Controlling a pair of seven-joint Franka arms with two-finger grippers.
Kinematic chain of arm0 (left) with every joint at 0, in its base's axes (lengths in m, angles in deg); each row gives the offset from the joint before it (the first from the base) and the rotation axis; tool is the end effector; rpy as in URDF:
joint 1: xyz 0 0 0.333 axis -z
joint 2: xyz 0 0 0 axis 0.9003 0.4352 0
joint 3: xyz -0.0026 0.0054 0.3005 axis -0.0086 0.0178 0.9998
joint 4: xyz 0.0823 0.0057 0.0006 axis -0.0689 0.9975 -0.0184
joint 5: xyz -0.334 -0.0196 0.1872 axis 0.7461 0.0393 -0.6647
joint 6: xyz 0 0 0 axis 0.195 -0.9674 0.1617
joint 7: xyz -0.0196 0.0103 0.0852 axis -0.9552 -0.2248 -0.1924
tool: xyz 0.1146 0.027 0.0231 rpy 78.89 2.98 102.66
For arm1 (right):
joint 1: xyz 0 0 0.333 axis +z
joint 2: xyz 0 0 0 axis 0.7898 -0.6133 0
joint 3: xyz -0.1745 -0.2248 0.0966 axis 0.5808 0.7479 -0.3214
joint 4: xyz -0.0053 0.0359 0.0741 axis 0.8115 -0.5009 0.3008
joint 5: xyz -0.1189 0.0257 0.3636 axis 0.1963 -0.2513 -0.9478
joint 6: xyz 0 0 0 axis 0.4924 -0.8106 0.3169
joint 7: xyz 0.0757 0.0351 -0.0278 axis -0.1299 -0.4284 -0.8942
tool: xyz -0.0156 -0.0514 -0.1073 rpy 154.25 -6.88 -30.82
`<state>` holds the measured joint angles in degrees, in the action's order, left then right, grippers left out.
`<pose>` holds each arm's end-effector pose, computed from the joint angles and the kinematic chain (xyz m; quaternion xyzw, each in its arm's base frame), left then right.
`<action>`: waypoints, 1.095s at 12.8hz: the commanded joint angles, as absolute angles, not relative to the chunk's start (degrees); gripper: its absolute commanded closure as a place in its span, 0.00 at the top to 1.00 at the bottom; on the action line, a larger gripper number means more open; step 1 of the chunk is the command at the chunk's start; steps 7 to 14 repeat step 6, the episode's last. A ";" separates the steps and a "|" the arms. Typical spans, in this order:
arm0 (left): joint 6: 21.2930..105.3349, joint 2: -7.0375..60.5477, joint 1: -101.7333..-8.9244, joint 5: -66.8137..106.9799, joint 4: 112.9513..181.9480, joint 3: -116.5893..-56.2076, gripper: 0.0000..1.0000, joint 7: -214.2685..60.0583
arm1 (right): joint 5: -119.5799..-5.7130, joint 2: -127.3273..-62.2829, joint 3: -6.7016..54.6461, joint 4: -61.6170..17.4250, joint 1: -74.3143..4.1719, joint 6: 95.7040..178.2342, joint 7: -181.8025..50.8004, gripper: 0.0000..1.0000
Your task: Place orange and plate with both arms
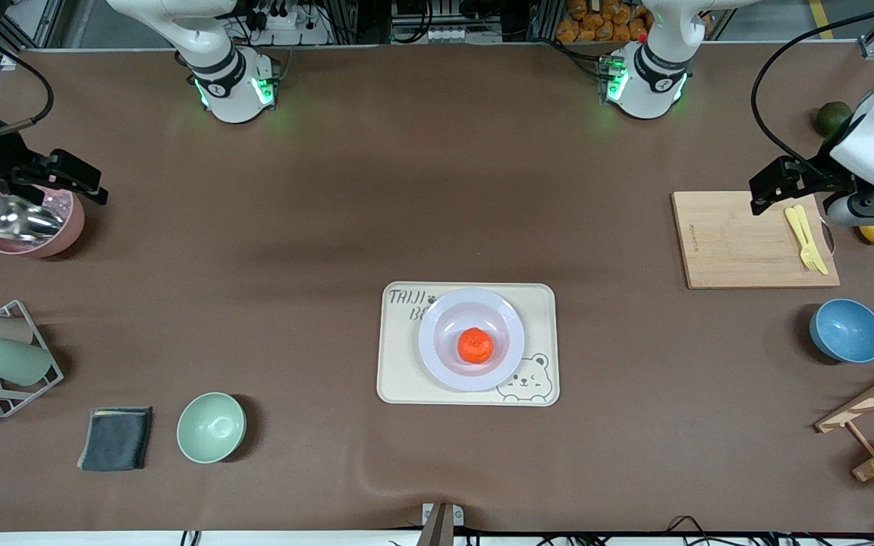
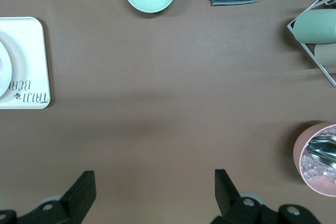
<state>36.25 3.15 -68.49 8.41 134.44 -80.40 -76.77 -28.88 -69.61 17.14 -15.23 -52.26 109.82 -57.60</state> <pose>0.5514 -0.0692 0.6051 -0.9997 0.0098 -0.0141 0.0180 0.5320 0.0189 0.5939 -0.9994 0.0134 0.0188 0.0267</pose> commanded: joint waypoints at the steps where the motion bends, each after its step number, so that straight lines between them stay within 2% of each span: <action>1: 35.45 4.39 -68.94 8.81 132.11 -80.47 1.00 -77.49 | -27.56 -68.70 17.03 -15.80 -52.17 109.85 -56.78 1.00; 14: 35.10 3.60 -69.39 8.81 131.94 -80.03 1.00 -77.93 | -28.00 -68.88 17.03 -15.80 -52.17 109.94 -56.78 1.00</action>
